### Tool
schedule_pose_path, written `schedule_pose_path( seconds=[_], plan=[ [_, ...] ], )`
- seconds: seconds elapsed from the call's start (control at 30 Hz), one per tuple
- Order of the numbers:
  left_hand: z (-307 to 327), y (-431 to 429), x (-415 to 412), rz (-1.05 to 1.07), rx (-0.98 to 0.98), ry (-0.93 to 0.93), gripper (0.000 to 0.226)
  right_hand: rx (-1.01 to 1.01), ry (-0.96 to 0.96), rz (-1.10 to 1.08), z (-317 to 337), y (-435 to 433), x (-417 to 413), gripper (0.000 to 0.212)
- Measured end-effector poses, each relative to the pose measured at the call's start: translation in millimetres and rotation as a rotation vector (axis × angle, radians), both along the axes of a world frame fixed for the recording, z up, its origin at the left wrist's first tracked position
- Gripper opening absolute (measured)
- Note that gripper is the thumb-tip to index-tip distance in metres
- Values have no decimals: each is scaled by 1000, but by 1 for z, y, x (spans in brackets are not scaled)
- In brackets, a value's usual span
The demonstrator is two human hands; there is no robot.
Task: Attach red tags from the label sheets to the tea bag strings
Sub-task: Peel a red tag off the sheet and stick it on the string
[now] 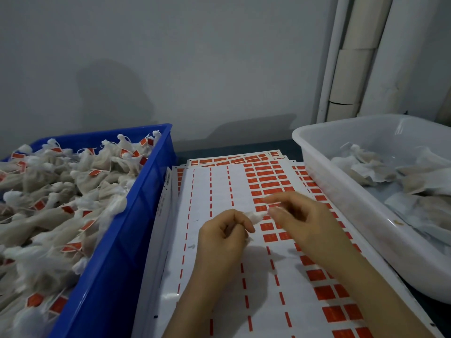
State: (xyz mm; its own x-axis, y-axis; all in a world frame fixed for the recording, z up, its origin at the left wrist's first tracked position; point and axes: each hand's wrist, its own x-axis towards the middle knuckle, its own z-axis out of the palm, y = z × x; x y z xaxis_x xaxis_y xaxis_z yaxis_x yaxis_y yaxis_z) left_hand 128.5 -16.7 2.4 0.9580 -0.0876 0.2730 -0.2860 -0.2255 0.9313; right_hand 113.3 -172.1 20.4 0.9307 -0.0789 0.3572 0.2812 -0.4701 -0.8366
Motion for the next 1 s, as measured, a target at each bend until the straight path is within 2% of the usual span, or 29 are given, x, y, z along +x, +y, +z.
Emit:
schedule_pose_path(
  seconds=[0.07, 0.13, 0.2, 0.27, 0.33, 0.37, 0.4, 0.47, 0.53, 0.63, 0.7, 0.77, 0.87, 1.0],
  plan=[
    [0, 2, 3, 36, -18, 27, 31, -193, 38, 41, -4, 5, 1, 15],
    [0, 2, 4, 24, -37, 64, 30, -276, 31, 31, -6, 7, 3, 14],
    [0, 1, 3, -15, -10, 58, 31, -286, -1, -35, -7, 5, 4, 11],
    [-1, -1, 0, -17, 127, -16, 32, -295, -29, -81, -6, 5, 3, 13],
    [-3, -2, -1, 60, 262, -92, 26, -281, -53, -95, -4, 7, 1, 16],
    [-3, -2, 0, 106, 262, -77, 22, -263, -70, -95, -5, 9, 0, 17],
    [-1, -3, 0, 144, 230, -10, 23, -248, -88, -93, -4, 11, -1, 18],
    [6, -3, 2, 157, 128, 241, 36, -244, -117, -86, -5, 15, -4, 20],
    [11, -1, 5, 66, 68, 459, 54, -285, -129, -56, -7, 18, -4, 19],
    [12, 3, 7, -73, 62, 612, 63, -421, -137, 4, -12, 21, -4, 13],
    [10, 5, 7, -126, -24, 675, 63, -493, -145, 60, -14, 21, -3, 9],
    [7, 8, 8, -101, -69, 642, 52, -557, -121, 143, -14, 21, -4, 9],
    [5, 11, 8, -57, -90, 540, 24, -553, -51, 228, -16, 20, -4, 10],
    [6, 14, 7, -103, -62, 495, 21, -539, -23, 216, -17, 17, -3, 11]
  ],
)
